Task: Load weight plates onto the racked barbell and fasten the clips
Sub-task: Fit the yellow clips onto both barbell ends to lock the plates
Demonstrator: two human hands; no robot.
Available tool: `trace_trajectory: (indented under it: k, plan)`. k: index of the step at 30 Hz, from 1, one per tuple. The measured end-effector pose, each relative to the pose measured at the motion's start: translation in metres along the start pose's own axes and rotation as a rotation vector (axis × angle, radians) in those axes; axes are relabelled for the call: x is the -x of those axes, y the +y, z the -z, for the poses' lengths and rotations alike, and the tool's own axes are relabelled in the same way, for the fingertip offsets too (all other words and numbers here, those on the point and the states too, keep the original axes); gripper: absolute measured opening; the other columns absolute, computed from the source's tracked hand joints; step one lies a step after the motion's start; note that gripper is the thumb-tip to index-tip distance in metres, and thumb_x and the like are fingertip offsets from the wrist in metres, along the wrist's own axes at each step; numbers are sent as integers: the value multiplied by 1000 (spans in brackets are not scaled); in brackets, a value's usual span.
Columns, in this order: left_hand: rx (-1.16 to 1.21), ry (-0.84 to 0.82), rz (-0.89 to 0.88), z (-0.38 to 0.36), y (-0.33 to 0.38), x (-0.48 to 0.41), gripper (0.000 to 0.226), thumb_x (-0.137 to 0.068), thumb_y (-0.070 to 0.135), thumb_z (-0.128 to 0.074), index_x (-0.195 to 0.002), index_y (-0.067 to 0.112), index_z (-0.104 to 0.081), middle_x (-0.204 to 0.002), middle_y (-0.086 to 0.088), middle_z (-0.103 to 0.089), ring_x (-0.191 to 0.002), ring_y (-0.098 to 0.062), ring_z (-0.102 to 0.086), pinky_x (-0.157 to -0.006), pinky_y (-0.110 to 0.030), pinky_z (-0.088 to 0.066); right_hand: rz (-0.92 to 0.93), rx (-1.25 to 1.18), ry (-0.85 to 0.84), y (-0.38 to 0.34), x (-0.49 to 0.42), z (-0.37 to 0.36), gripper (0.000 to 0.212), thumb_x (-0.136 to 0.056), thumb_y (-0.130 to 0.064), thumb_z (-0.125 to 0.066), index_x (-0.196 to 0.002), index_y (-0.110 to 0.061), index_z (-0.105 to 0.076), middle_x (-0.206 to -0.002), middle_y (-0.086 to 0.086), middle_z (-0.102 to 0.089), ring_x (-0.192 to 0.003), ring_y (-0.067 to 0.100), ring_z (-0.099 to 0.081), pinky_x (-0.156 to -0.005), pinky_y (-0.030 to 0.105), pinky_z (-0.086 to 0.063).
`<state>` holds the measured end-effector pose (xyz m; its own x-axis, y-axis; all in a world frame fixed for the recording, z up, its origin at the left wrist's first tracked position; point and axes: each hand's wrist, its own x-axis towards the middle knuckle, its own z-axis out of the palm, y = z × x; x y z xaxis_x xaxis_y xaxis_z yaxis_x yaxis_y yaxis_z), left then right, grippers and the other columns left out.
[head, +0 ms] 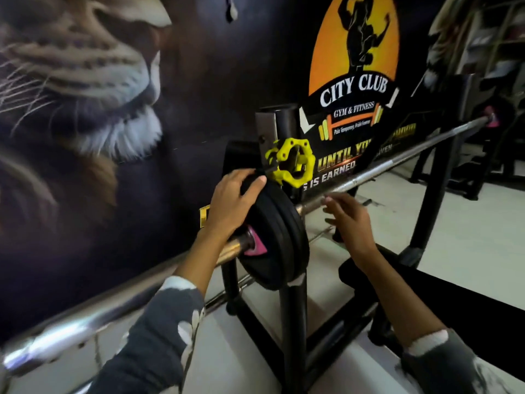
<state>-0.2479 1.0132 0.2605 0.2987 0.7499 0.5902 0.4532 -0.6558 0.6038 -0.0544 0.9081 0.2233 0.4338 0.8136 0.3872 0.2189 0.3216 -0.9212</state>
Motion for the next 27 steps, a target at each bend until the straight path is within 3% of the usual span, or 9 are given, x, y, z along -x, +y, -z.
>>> trace_trajectory:
  k: [3,5,7,12,15,17,20,23,27]
  plan:
    - [-7,-14,-8,1,-5,0,65,-78,63,-37,-122,20,-58,-121,2,-61,-114,-16,-51,-100,-39,-40,-85,-112,-8,2,-37,-12,31,-94,-29,-48,-118,-11,-54,-107,5,-60,-90,10,-60,-78,24,-54]
    - [-13,-13,-28,2,-6,1,65,-78,62,-38,-124,19,-57,-122,1,-60,-114,-16,-50,-101,-40,-40,-168,-276,-119,-4,-60,-23,33,-96,-35,-41,-118,-15,-55,-110,0,-63,-96,9,-61,-79,21,-53]
    - [-14,-22,-32,2,-4,2,67,-78,62,-38,-125,18,-56,-124,1,-58,-117,-17,-49,-101,-41,-39,-257,-454,-209,-11,-79,-32,35,-96,-41,-37,-113,-21,-59,-109,-3,-67,-105,16,-62,-85,29,-52]
    - [15,-10,-19,3,-1,2,66,-77,60,-38,-124,18,-57,-122,2,-59,-116,-14,-49,-101,-40,-40,-314,-556,-329,-16,-93,-31,45,-85,-44,-43,-115,-14,-59,-119,7,-64,-110,22,-61,-73,28,-57]
    - [47,-4,-2,3,1,2,64,-77,59,-39,-123,19,-58,-118,3,-60,-114,-14,-49,-100,-38,-40,-257,-485,-308,-19,-93,-22,33,-87,-39,-47,-97,-15,-67,-99,4,-73,-98,18,-66,-73,29,-58]
    - [43,-3,-12,3,3,3,63,-76,58,-40,-122,19,-58,-115,3,-60,-113,-14,-50,-101,-37,-39,-196,-485,-306,-28,-92,-16,34,-83,-40,-50,-91,-15,-71,-92,2,-74,-92,17,-68,-81,33,-58]
    - [65,-7,19,3,4,4,62,-76,57,-42,-122,20,-59,-114,7,-59,-114,-12,-49,-102,-36,-38,-116,-567,-285,-41,-79,-11,36,-82,-42,-50,-93,-16,-72,-95,4,-71,-94,18,-66,-89,39,-52]
    - [54,102,48,1,8,12,55,-79,54,-44,-119,20,-61,-122,7,-58,-118,-10,-48,-106,-33,-37,-70,-649,-210,-34,-50,-5,35,-82,-41,-50,-97,-17,-70,-104,6,-70,-102,22,-65,-82,35,-57]
    - [-16,380,-281,-15,31,56,33,-89,29,-57,-111,6,-63,-114,1,-54,-102,-14,-55,-93,-20,-44,-132,-684,-32,-12,-11,-4,60,-61,-56,-72,-102,-13,-68,-99,3,-72,-95,20,-67,-71,33,-58]
